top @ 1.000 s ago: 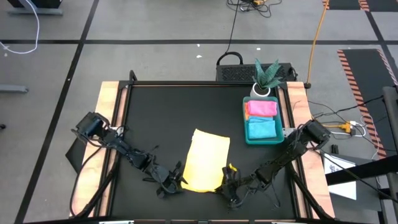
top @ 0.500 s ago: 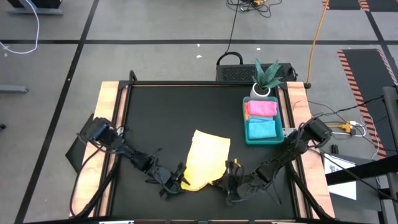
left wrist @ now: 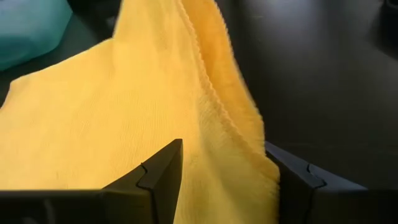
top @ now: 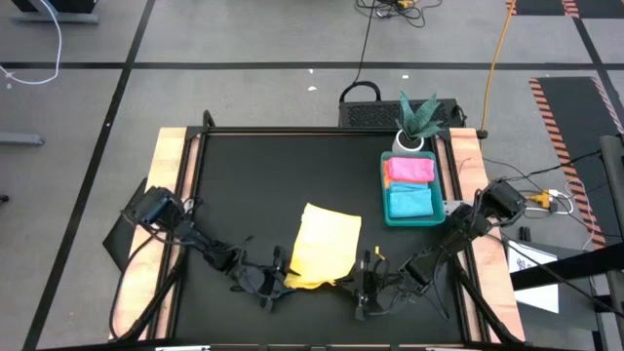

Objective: Fold microfiber towels
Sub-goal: Fold the yellow microfiber cloth

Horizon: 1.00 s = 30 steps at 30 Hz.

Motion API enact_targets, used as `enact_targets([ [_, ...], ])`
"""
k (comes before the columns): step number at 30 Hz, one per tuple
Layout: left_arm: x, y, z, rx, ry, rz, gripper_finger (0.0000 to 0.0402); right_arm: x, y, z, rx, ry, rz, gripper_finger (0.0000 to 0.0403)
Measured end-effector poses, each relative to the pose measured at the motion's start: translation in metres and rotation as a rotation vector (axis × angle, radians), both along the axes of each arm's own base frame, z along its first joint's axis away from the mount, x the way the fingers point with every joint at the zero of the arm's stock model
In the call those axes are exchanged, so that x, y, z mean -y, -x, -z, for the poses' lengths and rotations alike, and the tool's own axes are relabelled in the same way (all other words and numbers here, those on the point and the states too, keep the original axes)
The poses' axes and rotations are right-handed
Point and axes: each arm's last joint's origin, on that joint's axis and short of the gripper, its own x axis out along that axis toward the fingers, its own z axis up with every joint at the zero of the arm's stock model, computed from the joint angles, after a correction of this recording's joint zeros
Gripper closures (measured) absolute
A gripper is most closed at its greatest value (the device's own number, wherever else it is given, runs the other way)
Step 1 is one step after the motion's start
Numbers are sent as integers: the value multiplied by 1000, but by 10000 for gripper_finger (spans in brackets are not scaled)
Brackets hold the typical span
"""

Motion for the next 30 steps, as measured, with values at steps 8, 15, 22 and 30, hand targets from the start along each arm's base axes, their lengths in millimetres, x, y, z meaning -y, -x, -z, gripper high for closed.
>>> enact_targets([
  [8, 16, 13, -1, 38, 8, -101, 205, -2, 5, 4, -36, -34, 19, 403],
  [15, 20, 17, -2, 74, -2, -173, 258, -5, 7, 4, -35, -41, 13, 403],
  [22, 27, 22, -3, 62, 12, -109, 372, -13, 15, 6, -54, -62, -11, 403],
  [30, 45, 25, -43, 72, 211, 180, 386, -26, 17, 11, -130, -238, -189, 403],
])
